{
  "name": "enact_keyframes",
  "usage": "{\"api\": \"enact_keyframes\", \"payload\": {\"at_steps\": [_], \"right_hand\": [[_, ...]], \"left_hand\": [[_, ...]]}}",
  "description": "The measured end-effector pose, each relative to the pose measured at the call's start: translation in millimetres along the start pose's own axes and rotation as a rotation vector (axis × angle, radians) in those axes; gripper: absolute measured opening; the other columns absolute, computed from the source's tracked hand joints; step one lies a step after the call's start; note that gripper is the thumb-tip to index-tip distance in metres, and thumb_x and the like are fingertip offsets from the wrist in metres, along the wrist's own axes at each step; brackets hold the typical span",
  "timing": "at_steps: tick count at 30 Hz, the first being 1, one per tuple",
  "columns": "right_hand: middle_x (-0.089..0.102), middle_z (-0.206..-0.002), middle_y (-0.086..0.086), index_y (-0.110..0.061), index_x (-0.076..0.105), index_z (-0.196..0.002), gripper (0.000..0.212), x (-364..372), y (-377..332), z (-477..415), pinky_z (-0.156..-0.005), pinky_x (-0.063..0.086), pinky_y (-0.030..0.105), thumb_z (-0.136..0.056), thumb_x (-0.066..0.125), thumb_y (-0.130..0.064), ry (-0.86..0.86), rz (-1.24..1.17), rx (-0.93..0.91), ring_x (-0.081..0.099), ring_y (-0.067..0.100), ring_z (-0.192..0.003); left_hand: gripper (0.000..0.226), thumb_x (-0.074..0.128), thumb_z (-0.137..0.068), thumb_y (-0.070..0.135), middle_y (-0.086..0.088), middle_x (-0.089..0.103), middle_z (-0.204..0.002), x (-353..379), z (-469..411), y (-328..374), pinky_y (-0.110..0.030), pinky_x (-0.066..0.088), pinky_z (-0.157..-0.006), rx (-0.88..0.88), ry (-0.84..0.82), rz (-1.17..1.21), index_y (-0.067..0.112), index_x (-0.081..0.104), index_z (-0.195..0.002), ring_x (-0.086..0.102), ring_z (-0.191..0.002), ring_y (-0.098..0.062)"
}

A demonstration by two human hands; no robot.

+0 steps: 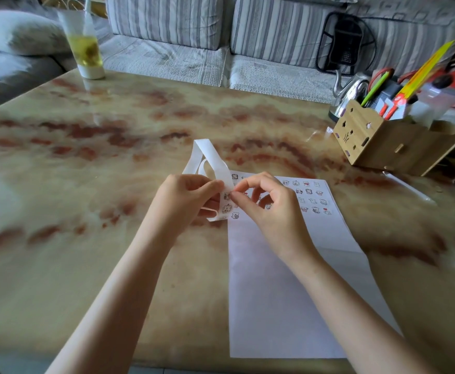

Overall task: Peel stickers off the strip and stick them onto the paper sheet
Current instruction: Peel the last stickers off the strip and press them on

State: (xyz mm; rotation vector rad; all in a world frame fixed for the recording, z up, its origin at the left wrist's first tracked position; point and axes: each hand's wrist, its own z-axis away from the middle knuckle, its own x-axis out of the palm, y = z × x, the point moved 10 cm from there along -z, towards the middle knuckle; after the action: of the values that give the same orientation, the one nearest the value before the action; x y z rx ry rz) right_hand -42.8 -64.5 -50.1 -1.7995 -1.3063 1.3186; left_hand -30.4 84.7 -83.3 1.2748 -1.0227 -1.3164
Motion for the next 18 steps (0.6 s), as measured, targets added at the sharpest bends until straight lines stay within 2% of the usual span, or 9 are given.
{"api": "enact_keyframes", "payload": {"at_steps": [3, 6, 8, 12, 16, 18], "right_hand": [[0.062, -0.075, -0.016, -0.019, 0.067, -0.078, 0.007, -3.6, 5.8, -0.3, -0.062, 0.038, 0.012, -0.084, 0.071, -0.017, 0.001, -0.119, 0.065, 0.049, 0.003, -0.065], [0.062, -0.067, -0.014, -0.019, 0.068, -0.079, 0.008, -12.8, 19.6, -3.1, -0.055, 0.042, 0.016, -0.084, 0.070, -0.014, 0.026, -0.205, 0.180, 0.052, 0.005, -0.061], [0.063, -0.068, -0.009, -0.016, 0.068, -0.080, 0.005, -18.7, 32.4, -5.7, -0.050, 0.041, 0.017, -0.084, 0.070, -0.012, 0.017, -0.177, 0.262, 0.053, 0.004, -0.057], [0.066, -0.070, -0.003, -0.014, 0.070, -0.079, 0.004, -24.5, 60.7, -4.5, -0.048, 0.037, 0.021, -0.080, 0.073, -0.014, -0.045, -0.051, 0.435, 0.052, 0.004, -0.053], [0.063, -0.058, -0.012, -0.011, 0.072, -0.080, 0.006, -23.5, 77.4, 1.0, -0.043, 0.033, 0.011, -0.076, 0.076, -0.013, -0.088, 0.011, 0.545, 0.047, 0.000, -0.042], [0.064, -0.061, -0.010, -0.011, 0.072, -0.079, 0.006, -21.5, 81.5, 2.3, -0.043, 0.035, 0.009, -0.076, 0.076, -0.011, -0.096, 0.006, 0.564, 0.046, 0.001, -0.042]], "left_hand": [[0.019, 0.062, -0.089, 0.018, 0.000, 0.073, -0.067, -2.8, -1.0, 0.3, -0.030, 0.060, -0.067, 0.012, 0.023, -0.002, 0.011, 0.072, -0.074, 0.067, -0.059, -0.011], [0.019, 0.061, -0.089, 0.017, -0.005, 0.075, -0.075, -6.8, -1.4, -0.1, -0.039, 0.059, -0.075, 0.016, 0.047, -0.025, 0.012, 0.073, -0.076, 0.071, -0.068, -0.021], [0.018, 0.061, -0.088, 0.017, -0.004, 0.075, -0.075, -9.7, -1.3, -0.7, -0.042, 0.059, -0.075, 0.016, 0.069, -0.044, 0.011, 0.074, -0.077, 0.071, -0.067, -0.022], [0.019, 0.061, -0.088, 0.019, 0.001, 0.074, -0.072, -10.3, 0.4, 0.4, -0.043, 0.059, -0.073, 0.024, 0.083, -0.078, 0.012, 0.073, -0.076, 0.068, -0.059, -0.016], [0.019, 0.061, -0.088, 0.019, -0.001, 0.075, -0.073, -10.0, -0.6, 0.6, -0.042, 0.059, -0.075, 0.028, 0.083, -0.085, 0.011, 0.073, -0.076, 0.070, -0.065, -0.019], [0.019, 0.061, -0.088, 0.019, -0.003, 0.075, -0.074, -10.3, -1.4, 0.7, -0.040, 0.059, -0.075, 0.032, 0.086, -0.084, 0.011, 0.073, -0.076, 0.070, -0.066, -0.019]]}}
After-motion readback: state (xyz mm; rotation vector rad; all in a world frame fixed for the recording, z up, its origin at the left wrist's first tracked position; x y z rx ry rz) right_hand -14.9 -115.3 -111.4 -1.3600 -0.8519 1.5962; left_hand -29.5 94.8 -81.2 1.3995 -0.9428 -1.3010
